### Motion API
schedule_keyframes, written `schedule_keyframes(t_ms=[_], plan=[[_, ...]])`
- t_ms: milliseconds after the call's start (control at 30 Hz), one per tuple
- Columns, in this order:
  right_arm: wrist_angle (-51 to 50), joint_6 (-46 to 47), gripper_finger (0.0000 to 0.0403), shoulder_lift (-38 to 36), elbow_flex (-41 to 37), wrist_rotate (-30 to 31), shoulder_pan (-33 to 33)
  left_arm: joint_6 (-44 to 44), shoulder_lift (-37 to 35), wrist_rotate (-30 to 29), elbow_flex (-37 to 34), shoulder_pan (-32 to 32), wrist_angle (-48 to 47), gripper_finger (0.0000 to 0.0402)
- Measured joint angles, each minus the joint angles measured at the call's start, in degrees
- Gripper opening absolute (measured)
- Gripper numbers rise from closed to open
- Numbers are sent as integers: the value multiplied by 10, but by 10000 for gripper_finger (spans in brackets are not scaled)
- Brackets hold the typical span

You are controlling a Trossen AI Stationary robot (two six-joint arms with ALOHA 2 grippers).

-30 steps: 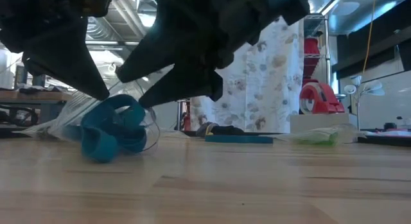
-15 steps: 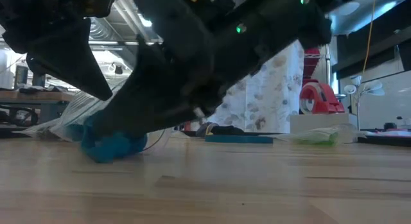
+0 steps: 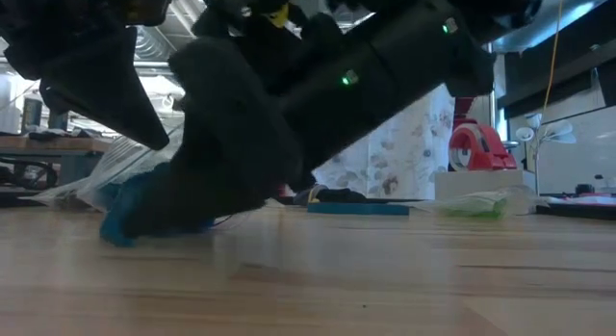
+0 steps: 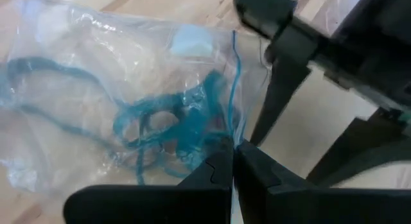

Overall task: Sort rubber bands
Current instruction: Put the blue rubber band into the transparent zip bag

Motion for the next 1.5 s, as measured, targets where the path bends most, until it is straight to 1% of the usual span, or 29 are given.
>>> schedule_keyframes(t_ms=[100,167,300,367,433,533,733,800,900,1000,1100,1200,1300,1500], plan=[[1,-11,224,11,22,-16,0,3,0,0,0,0,1,1],[-1,-13,224,22,40,-12,0,4,0,0,0,0,1,1],[-25,-9,224,33,63,18,-2,4,0,0,0,0,1,1],[-38,8,224,33,67,36,-4,3,0,0,0,0,2,1],[-36,20,224,33,67,39,-8,3,0,0,0,-1,0,1],[-26,31,224,33,68,30,-9,2,0,0,0,-1,0,1],[-62,38,224,33,97,19,-2,3,0,0,0,-3,1,1],[-62,64,224,33,107,21,0,2,0,0,0,-5,2,1],[-62,106,224,33,123,44,0,2,0,-1,0,-4,1,1],[-65,124,224,33,125,57,0,4,0,-4,0,-4,1,1],[-93,140,224,33,125,83,0,5,0,-2,0,-4,1,1],[-138,131,224,37,125,103,-2,5,0,0,0,-4,0,1],[-169,95,224,40,124,103,0,5,0,0,0,-4,0,1],[-204,7,224,17,125,42,4,10,0,0,0,-5,0,1]])
